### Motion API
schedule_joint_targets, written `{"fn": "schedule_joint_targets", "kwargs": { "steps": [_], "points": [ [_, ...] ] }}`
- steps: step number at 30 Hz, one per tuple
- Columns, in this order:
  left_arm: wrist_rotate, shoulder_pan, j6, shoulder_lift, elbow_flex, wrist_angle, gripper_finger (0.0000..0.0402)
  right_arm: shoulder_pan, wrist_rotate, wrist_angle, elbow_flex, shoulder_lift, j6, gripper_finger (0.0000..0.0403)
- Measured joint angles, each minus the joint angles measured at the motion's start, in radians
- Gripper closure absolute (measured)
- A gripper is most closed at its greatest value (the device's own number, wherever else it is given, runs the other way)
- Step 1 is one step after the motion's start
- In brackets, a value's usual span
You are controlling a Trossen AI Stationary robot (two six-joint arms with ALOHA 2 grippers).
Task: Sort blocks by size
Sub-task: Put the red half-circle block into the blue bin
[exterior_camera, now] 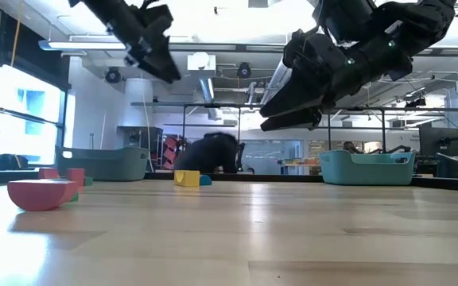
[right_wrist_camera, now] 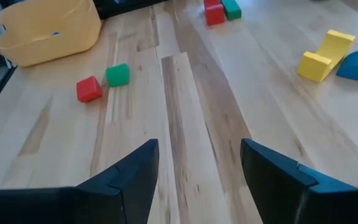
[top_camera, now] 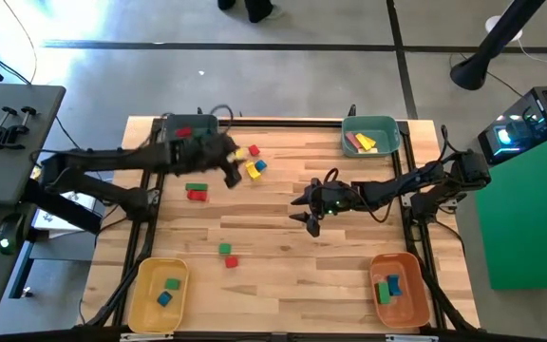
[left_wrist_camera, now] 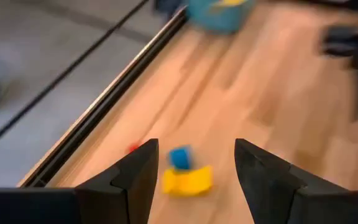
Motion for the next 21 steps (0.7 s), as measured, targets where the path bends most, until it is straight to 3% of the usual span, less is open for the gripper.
{"fn": "schedule_joint_targets", "kwargs": {
  "steps": [5, 11, 15, 21],
  "points": [
    [0.0, -0.118, 0.085, 0.031, -0.093, 0.238, 0.0204, 0.0, 0.0, 0.01, 0.0, 0.0, 0.025, 0.0181],
    [-0.001, -0.18, 0.089, 0.08, -0.148, 0.426, 0.0204, 0.009, 0.014, 0.012, 0.0, 0.0, 0.041, 0.0181],
    [-0.002, -0.203, 0.075, 0.12, -0.161, 0.502, 0.0204, 0.014, 0.076, 0.016, 0.0, 0.0, 0.036, 0.0181],
    [-0.006, -0.243, 0.073, 0.194, -0.166, 0.576, 0.0204, 0.014, 0.079, 0.017, 0.0, 0.001, 0.034, 0.0181]
  ]
}}
